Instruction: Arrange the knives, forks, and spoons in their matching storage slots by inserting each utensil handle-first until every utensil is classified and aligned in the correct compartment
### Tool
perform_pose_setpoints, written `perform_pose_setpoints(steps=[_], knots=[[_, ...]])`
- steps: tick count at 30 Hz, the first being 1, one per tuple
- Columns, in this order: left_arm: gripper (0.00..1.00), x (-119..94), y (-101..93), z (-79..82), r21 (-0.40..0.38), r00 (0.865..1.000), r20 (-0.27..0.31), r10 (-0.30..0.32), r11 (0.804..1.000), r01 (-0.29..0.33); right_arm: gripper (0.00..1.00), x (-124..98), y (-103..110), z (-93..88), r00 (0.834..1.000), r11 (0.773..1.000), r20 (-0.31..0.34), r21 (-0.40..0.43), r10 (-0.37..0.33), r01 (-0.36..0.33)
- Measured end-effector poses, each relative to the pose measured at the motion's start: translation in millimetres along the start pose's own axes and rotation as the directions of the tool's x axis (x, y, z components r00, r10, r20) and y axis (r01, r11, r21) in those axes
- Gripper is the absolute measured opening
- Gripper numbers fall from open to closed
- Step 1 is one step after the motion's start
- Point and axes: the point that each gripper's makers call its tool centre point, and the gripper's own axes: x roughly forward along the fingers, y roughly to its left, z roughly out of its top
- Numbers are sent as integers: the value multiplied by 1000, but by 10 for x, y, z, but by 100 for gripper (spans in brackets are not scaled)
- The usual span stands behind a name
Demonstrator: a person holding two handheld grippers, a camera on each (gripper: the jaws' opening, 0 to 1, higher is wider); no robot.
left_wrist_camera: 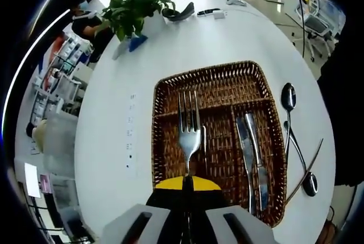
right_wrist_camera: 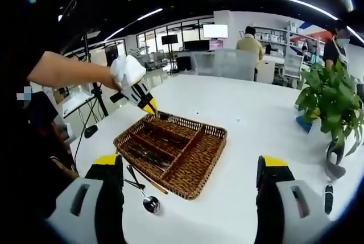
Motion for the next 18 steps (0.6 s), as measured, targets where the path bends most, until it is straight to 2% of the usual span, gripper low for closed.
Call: perform_pose_setpoints(steps=[2,9,18], knots=[[0,16,-18,6,-3,1000,1,-3,1000,3,99,2,-10,39,1000,1000,20,-18,-2,2],[0,116,-63,4,-7,1000,-1,-8,1000,8,99,23,-17,40,1000,1000,13,-10,3,-3],[0,321,-243,-41,-13,999,0,-49,999,49,99,10,-56,22,1000,1000,10,-4,0,0]])
